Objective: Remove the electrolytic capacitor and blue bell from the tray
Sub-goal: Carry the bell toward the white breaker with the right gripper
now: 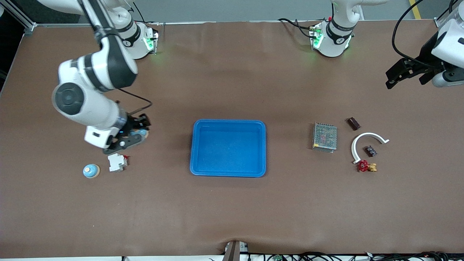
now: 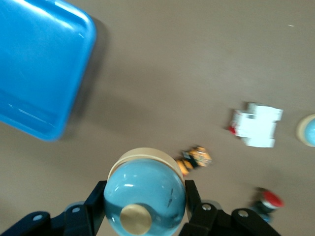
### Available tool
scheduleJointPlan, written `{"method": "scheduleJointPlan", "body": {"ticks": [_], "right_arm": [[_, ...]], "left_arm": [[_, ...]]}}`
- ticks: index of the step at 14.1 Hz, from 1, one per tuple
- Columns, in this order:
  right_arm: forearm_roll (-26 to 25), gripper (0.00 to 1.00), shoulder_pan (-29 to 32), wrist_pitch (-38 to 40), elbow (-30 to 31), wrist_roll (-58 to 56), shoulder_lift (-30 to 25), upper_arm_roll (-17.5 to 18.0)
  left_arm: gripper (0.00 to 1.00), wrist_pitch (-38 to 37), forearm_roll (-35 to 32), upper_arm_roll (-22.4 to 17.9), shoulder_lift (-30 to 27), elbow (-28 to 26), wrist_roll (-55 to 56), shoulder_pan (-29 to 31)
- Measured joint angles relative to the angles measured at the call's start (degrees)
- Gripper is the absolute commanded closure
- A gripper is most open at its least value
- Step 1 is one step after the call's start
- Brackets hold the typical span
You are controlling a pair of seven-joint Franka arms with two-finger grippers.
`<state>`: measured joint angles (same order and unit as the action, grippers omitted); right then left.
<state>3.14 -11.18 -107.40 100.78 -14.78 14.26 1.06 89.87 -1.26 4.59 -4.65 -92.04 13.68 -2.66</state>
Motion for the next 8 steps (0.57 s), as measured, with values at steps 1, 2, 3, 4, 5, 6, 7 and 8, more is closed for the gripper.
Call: {"method": "scheduleJointPlan", "body": {"ticks": [1, 2, 3, 4, 5, 6, 7, 8], "right_arm": [[0.0, 0.69, 2.8, -0.5, 0.9, -5.1, -0.2, -0.1], [0.0, 0.7, 5.5, -1.2, 1.5, -9.9, -0.1, -0.1], [0.0, 0.7, 7.6, -2.2, 2.2, -13.8, -0.1, -0.1], [-0.2, 0.7, 8.9, -3.5, 3.0, -16.9, -0.1, -0.2], [-0.9, 0.7, 9.7, -5.3, 4.1, -19.2, 0.0, -0.2], [-2.0, 0.7, 10.0, -7.7, 5.6, -20.6, 0.2, -0.1], [-2.7, 0.7, 10.1, -10.6, 7.4, -21.9, 0.5, -0.1], [-3.1, 0.7, 10.3, -13.8, 9.5, -23.4, 0.8, -0.1]], "left_arm": [[0.0, 0.0, 0.0, 0.0, 0.6, 0.5, 0.0, 0.0], [0.0, 0.0, 0.0, 0.0, 0.9, 0.9, 0.0, 0.0], [0.0, 0.0, 0.0, 0.0, 1.1, 1.1, 0.0, -0.1], [0.0, 0.0, 0.0, 0.0, 1.2, 1.2, 0.0, -0.2], [0.0, 0.0, 0.0, 0.0, 1.2, 1.2, 0.0, -0.3], [0.0, 0.0, 0.0, 0.1, 1.3, 1.3, 0.0, -0.3], [0.0, -0.1, 0.0, 0.2, 1.3, 1.5, 0.0, -0.3], [0.0, -0.2, 0.0, 0.2, 1.3, 1.8, 0.0, -0.3]]}}
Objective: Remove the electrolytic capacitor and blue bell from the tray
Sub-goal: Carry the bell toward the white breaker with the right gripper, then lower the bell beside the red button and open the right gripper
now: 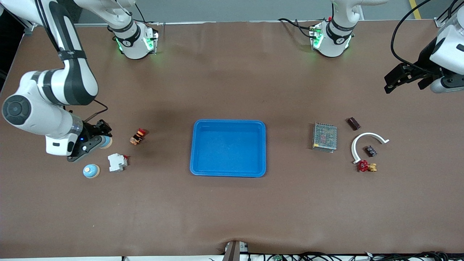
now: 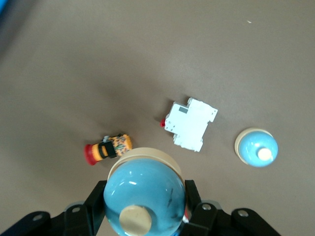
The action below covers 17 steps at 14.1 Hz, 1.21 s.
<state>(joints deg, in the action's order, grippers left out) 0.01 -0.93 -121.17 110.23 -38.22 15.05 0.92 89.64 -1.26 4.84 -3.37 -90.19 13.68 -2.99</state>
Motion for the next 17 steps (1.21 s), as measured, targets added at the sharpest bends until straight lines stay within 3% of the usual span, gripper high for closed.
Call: {"method": "scheduleJointPlan", "body": {"ticks": [4, 17], "right_arm": [[-0.3, 0.69, 0.9, -6.6, 6.2, -3.2, 1.4, 0.0], [-1.2, 0.69, 4.3, -20.0, 18.3, -9.8, 2.8, 0.0]], "left_arm": [[0.0, -0.9, 0.0, 0.0, 0.0, 0.6, 0.0, 0.1], [0.0, -1.9, 0.0, 0.0, 0.5, 0.7, -0.1, 0.1]]}}
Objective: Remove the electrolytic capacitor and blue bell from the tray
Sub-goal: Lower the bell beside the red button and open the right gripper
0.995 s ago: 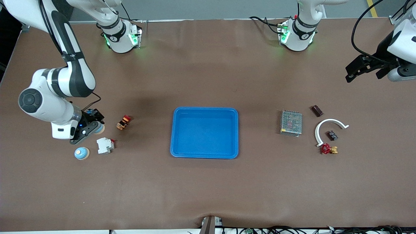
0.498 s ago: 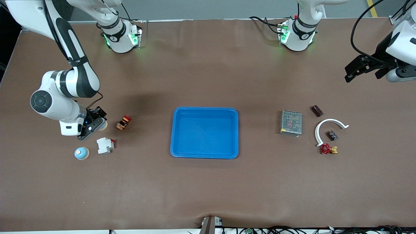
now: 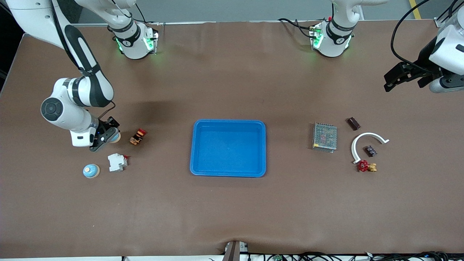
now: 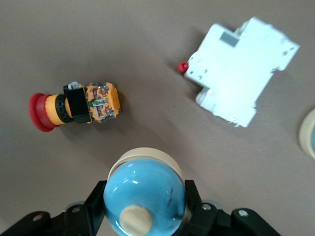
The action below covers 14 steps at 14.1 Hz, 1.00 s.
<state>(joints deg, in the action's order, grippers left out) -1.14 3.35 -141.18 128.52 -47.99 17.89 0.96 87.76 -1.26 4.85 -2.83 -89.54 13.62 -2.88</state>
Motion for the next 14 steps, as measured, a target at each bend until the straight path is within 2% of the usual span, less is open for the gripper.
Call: {"method": "scheduleJointPlan", "body": {"ticks": [11, 14], "right_arm": [[0.0, 0.69, 0.5, -5.7, 1.4, -1.0, 3.8, 0.0], [0.0, 0.66, 0.7, -6.3, 1.7, -1.0, 4.2, 0.0]], "left_arm": [[0.0, 0.0, 0.0, -0.2, 0.0, 0.0, 0.0, 0.2], [0.0, 0.0, 0.0, -0.2, 0.0, 0.0, 0.0, 0.1]]}}
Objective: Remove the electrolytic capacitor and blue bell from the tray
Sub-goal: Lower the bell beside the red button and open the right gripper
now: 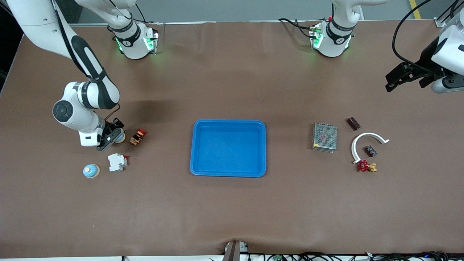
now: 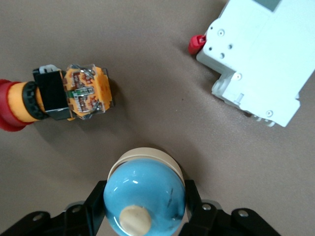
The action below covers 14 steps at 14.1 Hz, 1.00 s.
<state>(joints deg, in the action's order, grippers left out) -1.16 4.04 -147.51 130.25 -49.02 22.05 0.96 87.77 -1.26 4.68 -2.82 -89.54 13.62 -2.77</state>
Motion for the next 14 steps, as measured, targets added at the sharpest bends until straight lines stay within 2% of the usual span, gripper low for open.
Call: {"method": "scheduleJointPlan", "body": {"ticks": [1, 2, 3, 10, 12, 14], "right_arm": [[0.0, 0.57, 0.0, 0.0, 0.0, 0.0, 0.0, 0.0], [0.0, 0.38, 0.0, 0.0, 0.0, 0.0, 0.0, 0.0], [0.0, 0.0, 0.0, 0.0, 0.0, 0.0, 0.1, 0.0], [0.0, 0.0, 1.4, 0.3, -0.9, 0.4, 0.2, 0.0], [0.0, 0.0, 1.4, 6.0, -4.0, 2.7, 0.1, 0.2], [0.0, 0.0, 1.2, 16.7, -10.0, 6.7, -0.5, 0.8]], "left_arm": [[0.0, 0.0, 0.0, 0.0, 0.0, 0.0, 0.0, 0.0], [0.0, 0.0, 0.0, 0.0, 0.0, 0.0, 0.0, -0.1], [0.0, 0.0, 0.0, 0.0, 0.1, 0.0, 0.0, -0.1], [0.0, -0.2, 0.0, 0.1, 0.3, -0.1, 0.0, -0.1], [0.0, -0.2, 0.0, 0.2, 0.3, -0.1, 0.0, -0.2], [0.0, -0.2, 0.0, 0.2, 0.3, -0.1, 0.0, -0.2]]}}
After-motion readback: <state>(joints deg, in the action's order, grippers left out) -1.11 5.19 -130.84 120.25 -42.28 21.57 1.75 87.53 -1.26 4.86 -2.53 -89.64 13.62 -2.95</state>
